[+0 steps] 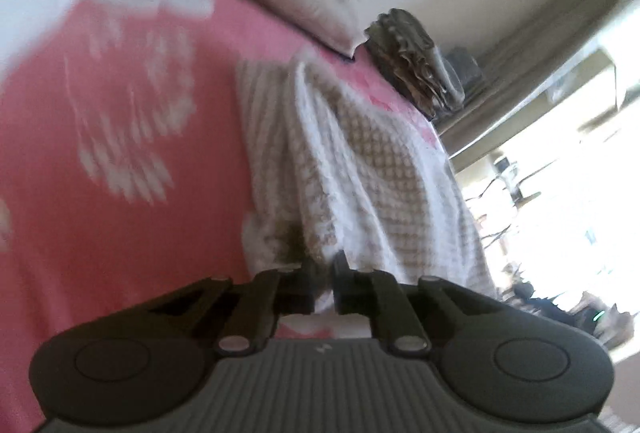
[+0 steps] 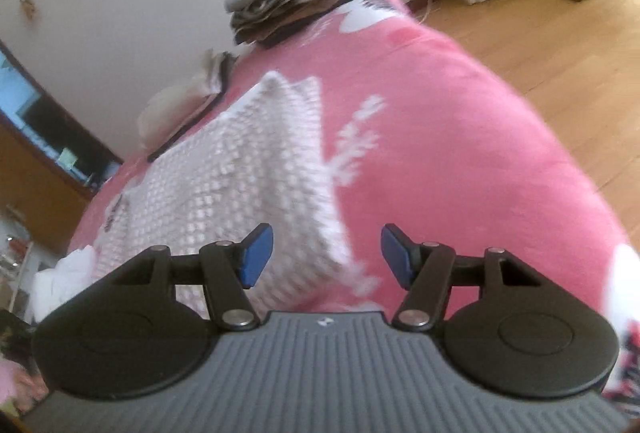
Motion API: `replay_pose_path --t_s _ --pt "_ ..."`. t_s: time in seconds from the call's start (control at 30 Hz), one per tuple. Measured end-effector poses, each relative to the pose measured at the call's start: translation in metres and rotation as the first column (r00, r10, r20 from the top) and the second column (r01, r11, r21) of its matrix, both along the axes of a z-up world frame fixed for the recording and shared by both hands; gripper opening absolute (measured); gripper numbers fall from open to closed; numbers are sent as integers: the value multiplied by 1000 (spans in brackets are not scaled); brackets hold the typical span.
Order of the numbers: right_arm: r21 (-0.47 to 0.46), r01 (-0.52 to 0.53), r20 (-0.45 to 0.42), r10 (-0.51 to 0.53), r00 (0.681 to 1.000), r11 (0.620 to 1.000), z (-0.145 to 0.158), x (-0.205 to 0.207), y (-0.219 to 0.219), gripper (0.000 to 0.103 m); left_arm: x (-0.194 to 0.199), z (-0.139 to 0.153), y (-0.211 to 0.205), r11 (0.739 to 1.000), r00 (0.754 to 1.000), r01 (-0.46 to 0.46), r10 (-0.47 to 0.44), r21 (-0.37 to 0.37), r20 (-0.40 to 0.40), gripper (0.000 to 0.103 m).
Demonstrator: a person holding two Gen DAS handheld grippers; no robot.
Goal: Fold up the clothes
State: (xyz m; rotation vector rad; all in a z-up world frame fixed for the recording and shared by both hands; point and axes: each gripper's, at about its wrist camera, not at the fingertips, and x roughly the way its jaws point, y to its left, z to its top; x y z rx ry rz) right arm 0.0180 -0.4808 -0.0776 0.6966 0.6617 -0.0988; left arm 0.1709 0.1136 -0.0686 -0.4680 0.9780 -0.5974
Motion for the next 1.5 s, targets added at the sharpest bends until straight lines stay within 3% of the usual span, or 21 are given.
replay_pose_path --t_s 0.1,0.17,0.27,0.3,0.4,0.43,0.5,0.6,0.73,0.8,0.87,0.97,1.17,1.33,1.4,1.43,1.5 --pt "11 37 12 -37 999 999 -1 -13 -9 60 -2 5 9 997 1000 -5 4 71 11 9" --pt "29 63 4 -63 998 998 -7 -16 -16 60 -7 5 15 993 1000 -31 30 110 10 2" --pt "95 121 -26 -119 993 988 -15 -17 -28 60 -15 5 22 983 998 -69 69 168 11 1" --pt "131 137 -26 -135 991 982 -17 -20 -32 60 -17 5 25 979 997 -82 81 187 12 5" --pt "246 156 -22 -156 988 957 -21 -31 -36 60 -25 5 33 962 993 -120 120 244 16 30" --pt "278 147 -26 -145 989 949 -23 -32 -35 60 -27 6 35 956 991 -132 132 261 18 32" --pt "319 119 -48 -109 993 940 -29 -28 -29 60 -36 19 24 974 995 -101 97 201 30 35" --pt "389 83 -98 -49 994 917 -45 -10 -17 63 -47 24 -1 993 999 -32 29 117 28 51" --pt "510 33 -100 21 995 860 -64 15 8 69 -47 -5 -38 1000 996 0 -1 -11 -86 67" --pt "521 5 -85 47 995 854 -67 23 26 75 -45 -26 -51 999 989 -14 10 -29 -146 69" --pt "508 -10 -61 48 997 861 -66 27 40 81 -46 -51 -57 996 978 -72 60 -54 -199 69" --pt "494 1 -30 16 999 869 -67 34 51 82 -45 -66 -50 968 966 -196 164 -156 -200 69" --pt "460 60 58 -97 994 886 -71 57 57 82 -45 -79 -40 873 910 -406 357 -271 -212 63" --pt "422 118 104 -177 979 899 -72 77 64 80 -45 -69 -66 905 921 -389 379 -172 -90 62" --pt "422 140 100 -200 975 896 -74 81 63 68 -44 -64 -69 913 924 -383 379 -138 -58 61" --pt "424 152 95 -211 973 893 -75 82 62 64 -44 -63 -71 914 923 -384 381 -127 -48 53" --pt "442 169 87 -230 969 881 -80 80 56 43 -41 -61 -78 916 922 -388 385 -105 -45 33"
